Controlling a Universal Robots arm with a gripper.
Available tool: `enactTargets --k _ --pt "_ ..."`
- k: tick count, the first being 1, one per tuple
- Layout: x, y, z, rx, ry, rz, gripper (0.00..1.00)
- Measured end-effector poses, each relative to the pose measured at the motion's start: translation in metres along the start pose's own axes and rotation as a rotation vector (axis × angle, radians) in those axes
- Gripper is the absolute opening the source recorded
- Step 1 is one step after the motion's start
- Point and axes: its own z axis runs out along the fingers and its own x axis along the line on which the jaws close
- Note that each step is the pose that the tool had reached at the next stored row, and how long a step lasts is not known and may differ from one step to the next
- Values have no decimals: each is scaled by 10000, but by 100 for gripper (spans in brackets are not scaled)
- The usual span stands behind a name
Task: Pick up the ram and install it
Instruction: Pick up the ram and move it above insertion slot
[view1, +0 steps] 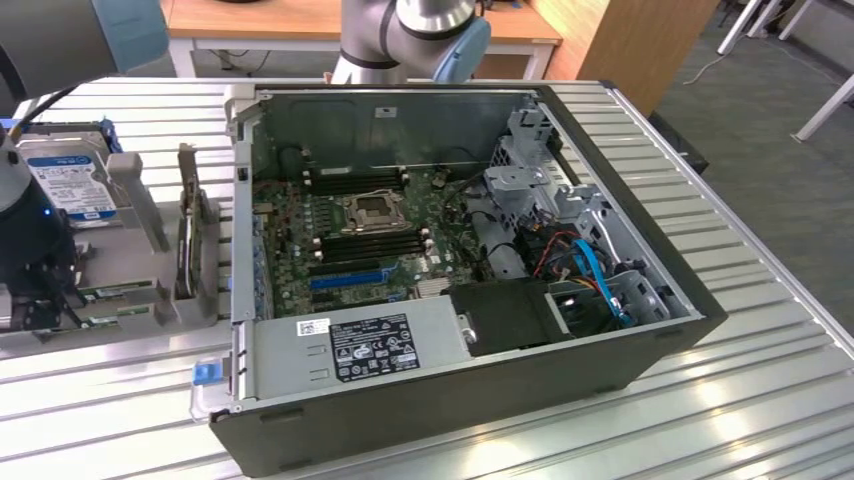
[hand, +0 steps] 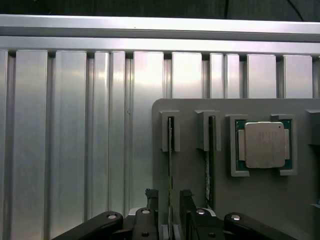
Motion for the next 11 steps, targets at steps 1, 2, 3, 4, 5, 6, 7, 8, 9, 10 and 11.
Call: enactTargets --k 1,2,3,4,5,6,7,8,9,10,11 --pt "0 0 2 -2 1 0 31" --pt "0 0 2 -1 1 0 31" --pt "0 0 2 -2 1 0 31" --pt "0 0 2 -2 1 0 31" --pt "0 0 3 -1 0 0 31" --pt "0 -3 4 0 -5 0 31" --pt "0 -11 5 2 -12 -3 31" --pt "0 -21 4 1 -16 -2 31" --pt "0 -30 3 -1 -19 -1 31" --pt "0 -42 3 0 -25 -2 31" --pt "-1 -51 3 0 -29 -1 31"
